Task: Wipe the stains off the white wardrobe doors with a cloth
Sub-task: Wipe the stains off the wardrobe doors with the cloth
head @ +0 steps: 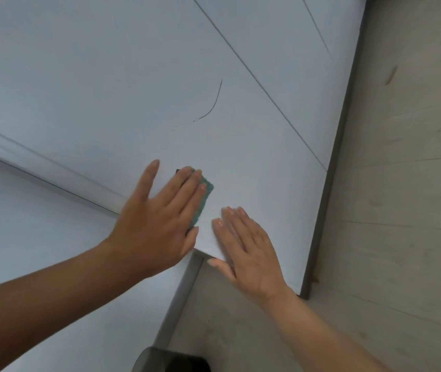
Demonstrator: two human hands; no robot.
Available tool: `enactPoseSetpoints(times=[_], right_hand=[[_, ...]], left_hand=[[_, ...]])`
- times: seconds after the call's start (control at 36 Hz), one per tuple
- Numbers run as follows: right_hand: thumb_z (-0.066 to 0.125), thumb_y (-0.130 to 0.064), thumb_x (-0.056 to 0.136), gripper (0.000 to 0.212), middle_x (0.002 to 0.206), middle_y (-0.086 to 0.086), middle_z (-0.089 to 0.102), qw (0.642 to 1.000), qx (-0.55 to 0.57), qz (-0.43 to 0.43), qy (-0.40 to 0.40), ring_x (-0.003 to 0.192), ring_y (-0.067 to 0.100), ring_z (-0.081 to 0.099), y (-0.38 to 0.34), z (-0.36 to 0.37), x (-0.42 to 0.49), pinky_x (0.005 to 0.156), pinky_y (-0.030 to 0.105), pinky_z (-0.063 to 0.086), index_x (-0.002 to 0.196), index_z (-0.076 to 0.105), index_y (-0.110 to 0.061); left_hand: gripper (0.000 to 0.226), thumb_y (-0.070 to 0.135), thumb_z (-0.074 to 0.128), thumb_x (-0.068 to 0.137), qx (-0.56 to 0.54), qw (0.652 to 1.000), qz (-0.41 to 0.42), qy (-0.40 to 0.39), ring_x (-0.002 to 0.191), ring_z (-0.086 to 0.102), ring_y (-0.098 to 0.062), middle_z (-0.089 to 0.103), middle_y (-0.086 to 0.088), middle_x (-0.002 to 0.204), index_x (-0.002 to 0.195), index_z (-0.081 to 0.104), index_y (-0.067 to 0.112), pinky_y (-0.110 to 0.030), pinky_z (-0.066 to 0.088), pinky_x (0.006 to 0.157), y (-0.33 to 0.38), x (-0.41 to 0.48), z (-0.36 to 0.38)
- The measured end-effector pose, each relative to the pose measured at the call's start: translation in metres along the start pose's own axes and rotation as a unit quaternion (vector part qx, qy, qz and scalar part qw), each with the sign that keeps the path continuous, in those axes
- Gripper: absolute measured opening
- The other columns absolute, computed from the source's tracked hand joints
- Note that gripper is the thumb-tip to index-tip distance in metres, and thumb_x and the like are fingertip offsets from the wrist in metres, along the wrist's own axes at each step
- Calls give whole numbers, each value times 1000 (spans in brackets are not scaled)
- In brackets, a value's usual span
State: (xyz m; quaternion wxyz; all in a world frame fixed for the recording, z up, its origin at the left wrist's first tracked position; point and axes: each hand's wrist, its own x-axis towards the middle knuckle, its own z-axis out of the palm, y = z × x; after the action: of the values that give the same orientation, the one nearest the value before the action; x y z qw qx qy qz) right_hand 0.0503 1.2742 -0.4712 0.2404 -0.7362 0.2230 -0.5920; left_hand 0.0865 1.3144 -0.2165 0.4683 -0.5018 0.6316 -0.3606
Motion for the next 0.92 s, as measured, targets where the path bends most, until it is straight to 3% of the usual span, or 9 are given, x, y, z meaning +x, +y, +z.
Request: enactPoseSetpoints(times=[0.11, 0.25, 0.36, 0.47, 0.56, 0.72, 0.86, 0.92], right_hand=[[56, -64, 96, 86, 163, 13, 31, 996, -8, 90, 1, 153, 31, 26, 10, -3, -34, 118, 46, 35, 159, 24, -14], [38, -61, 104, 68, 165, 6, 29, 987, -20, 155, -40, 153, 29, 26, 22, 11, -84, 112, 48, 43, 158, 29, -20], [30, -51, 109, 58, 167, 4, 24, 986, -7, 150, -73, 153, 28, 26, 29, 22, -98, 109, 50, 46, 161, 21, -27], [26, -46, 111, 52, 165, 5, 26, 987, 11, 138, -76, 150, 30, 31, 35, 20, -96, 113, 43, 41, 160, 23, -27], [30, -44, 111, 53, 166, 4, 26, 987, 33, 133, -85, 151, 29, 30, 39, 20, -99, 111, 47, 45, 161, 18, -31], [28, -45, 110, 53, 168, -3, 21, 981, 48, 154, -106, 154, 23, 22, 37, 15, -99, 113, 44, 43, 161, 16, -35], [27, -45, 110, 53, 169, -5, 17, 979, 43, 161, -113, 156, 21, 17, 31, 12, -97, 118, 38, 35, 161, 18, -34], [29, -45, 110, 53, 169, -5, 18, 979, 46, 163, -112, 156, 21, 17, 31, 12, -98, 118, 40, 36, 161, 20, -33]], left_hand=[[82, 57, 34, 98, -32, 999, 31, 2, 149, 38, -38, 38, -26, 159, 156, 38, 0, -65, 18, 122, -10, -6, -11], [87, 60, 30, 97, -21, 997, 65, -24, 155, 25, -40, 26, -28, 164, 154, 38, -5, -62, 21, 123, 2, -4, 6], [91, 67, 40, 92, -80, 994, 70, -24, 146, 38, -47, 43, -34, 153, 136, 57, -11, -61, 29, 121, 33, 19, 9], [70, 55, 39, 97, -80, 993, 91, -15, 144, 40, -50, 48, -34, 149, 120, 63, -7, -60, 31, 120, 47, 31, 20], [62, 49, 38, 96, -86, 990, 110, -36, 143, 39, -51, 48, -34, 148, 115, 63, -5, -61, 31, 119, 55, 25, 26], [53, 55, 44, 96, -125, 985, 114, -19, 147, 42, -36, 50, -22, 153, 105, 64, 7, -58, 29, 122, 35, 9, 16], [87, 68, 9, 102, -187, 979, 28, -73, 151, 37, -27, 49, -14, 156, 127, 66, 6, -54, 22, 125, 44, 15, -5], [96, 66, -6, 97, -181, 975, -8, -127, 158, 20, -24, 34, -12, 165, 149, 49, 8, -50, 6, 129, 57, 24, -18]])
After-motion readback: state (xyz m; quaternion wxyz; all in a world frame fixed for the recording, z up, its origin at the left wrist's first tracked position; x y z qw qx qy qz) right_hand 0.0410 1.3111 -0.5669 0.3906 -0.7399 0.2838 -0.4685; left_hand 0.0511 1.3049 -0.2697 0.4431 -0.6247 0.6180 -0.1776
